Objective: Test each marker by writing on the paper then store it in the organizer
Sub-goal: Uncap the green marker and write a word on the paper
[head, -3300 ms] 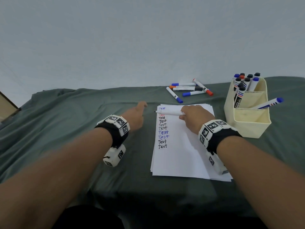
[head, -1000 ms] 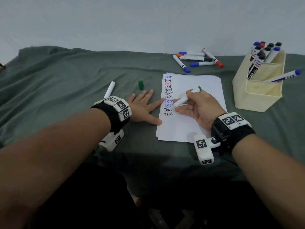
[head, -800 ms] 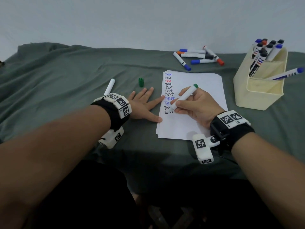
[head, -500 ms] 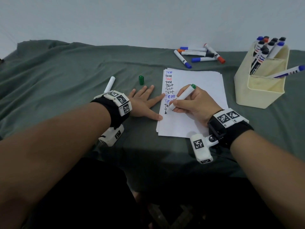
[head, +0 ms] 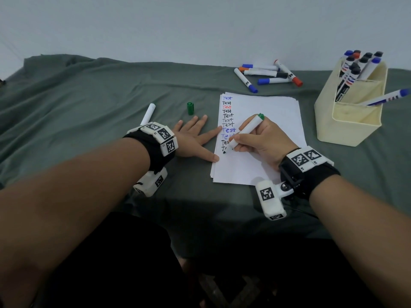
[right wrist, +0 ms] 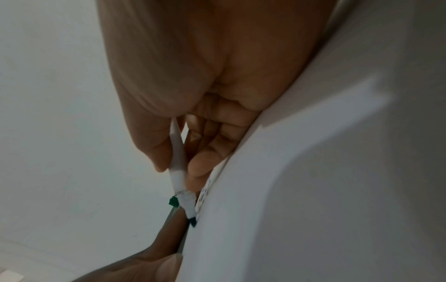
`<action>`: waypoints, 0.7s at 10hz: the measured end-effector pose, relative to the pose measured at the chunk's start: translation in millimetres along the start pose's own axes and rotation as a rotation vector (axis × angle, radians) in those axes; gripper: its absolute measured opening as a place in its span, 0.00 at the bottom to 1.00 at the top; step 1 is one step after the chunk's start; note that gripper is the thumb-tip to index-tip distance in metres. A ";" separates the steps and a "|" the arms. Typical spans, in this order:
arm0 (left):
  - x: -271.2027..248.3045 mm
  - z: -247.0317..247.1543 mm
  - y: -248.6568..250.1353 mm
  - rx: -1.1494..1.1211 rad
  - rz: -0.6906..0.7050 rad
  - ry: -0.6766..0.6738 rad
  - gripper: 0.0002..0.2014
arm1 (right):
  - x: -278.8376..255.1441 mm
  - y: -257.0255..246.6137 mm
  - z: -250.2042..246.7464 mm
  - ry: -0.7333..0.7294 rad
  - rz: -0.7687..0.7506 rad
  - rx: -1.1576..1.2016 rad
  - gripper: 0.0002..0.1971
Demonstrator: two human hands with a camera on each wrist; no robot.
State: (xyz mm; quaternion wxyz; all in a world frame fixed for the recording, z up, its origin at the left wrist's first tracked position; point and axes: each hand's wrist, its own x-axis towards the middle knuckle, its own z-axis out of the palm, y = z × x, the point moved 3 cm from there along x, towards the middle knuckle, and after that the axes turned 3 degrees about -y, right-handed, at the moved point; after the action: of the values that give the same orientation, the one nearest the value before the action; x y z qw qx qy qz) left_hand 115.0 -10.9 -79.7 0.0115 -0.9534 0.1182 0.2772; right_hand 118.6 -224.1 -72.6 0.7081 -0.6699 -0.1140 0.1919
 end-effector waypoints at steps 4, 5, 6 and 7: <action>0.2 0.2 1.2 -0.012 -0.006 0.008 0.51 | -1.0 0.2 -3.1 0.013 -0.003 -0.058 0.12; 1.0 1.1 0.7 -0.024 -0.008 0.018 0.51 | -2.0 -1.5 -1.9 0.027 -0.005 -0.078 0.11; 2.0 1.7 0.5 -0.021 -0.011 0.020 0.52 | -3.6 -3.8 -2.6 0.077 -0.018 -0.068 0.11; 2.9 1.9 -0.1 -0.016 -0.013 0.021 0.51 | -5.1 -5.1 -3.0 0.087 -0.013 -0.045 0.11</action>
State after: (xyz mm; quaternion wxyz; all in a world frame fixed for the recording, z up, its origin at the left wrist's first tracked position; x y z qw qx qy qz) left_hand 116.4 -11.3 -82.8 0.0041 -0.9572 0.1100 0.2678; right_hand 115.8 -229.2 -67.2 0.6982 -0.6928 -0.0919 0.1554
